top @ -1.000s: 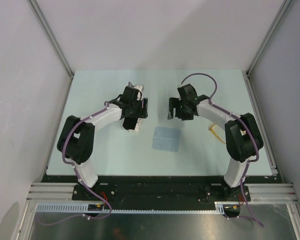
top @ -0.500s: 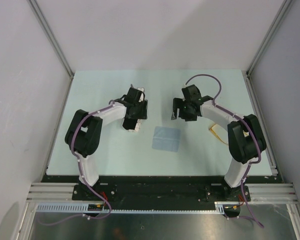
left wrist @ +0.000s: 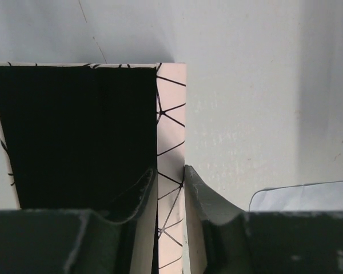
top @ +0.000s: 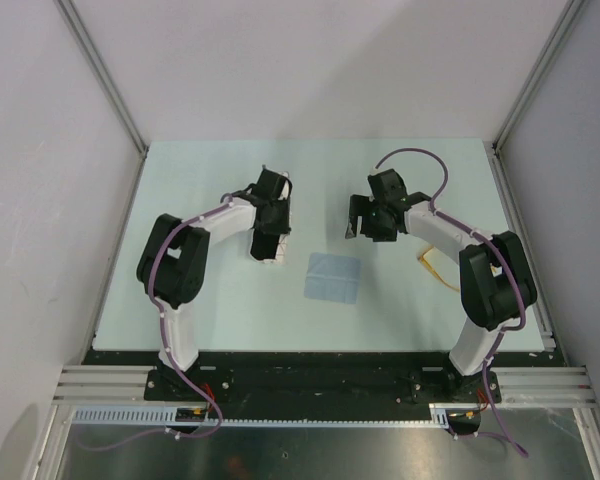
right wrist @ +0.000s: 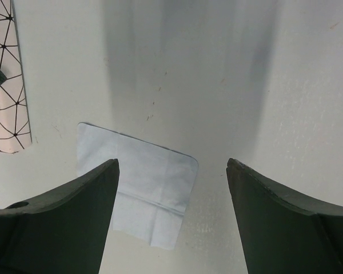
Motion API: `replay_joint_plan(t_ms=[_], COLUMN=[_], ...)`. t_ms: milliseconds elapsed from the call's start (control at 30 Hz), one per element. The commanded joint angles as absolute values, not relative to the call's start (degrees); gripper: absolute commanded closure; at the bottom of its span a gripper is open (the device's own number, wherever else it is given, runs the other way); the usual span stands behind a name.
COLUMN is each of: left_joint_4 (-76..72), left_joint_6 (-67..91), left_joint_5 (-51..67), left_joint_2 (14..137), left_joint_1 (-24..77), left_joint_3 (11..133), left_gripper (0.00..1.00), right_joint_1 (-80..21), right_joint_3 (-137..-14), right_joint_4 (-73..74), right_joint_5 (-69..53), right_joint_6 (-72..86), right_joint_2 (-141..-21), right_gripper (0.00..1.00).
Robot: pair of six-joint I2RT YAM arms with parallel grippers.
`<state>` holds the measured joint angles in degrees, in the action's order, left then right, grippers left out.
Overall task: Organize the sunglasses
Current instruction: Rotate the sunglasses case at the center of the board.
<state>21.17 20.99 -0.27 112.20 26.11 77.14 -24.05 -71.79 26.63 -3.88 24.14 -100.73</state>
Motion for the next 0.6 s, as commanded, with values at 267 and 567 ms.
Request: replay_joint_plan(t_ms=[267,567], left_joint_4=[23.2,21.2], left_joint_6=[31.5,43.3], left_joint_5=[-1.1,4.1], left_joint_2=[112.4,109.6], left_joint_1=[21.3,16.6], left_joint_3=[78.9,75.8], left_gripper=[1.0,0.99], right_joint_1=[-23.5,-23.6], right_joint_3=[-70.8,-69.9], right_joint_4=[25.0,25.6], right_joint_5=[-3.3,-3.3], right_joint_6=[25.1,25.0], right_joint_2=[-97.0,-96.0], right_gripper=[0.2,0.2])
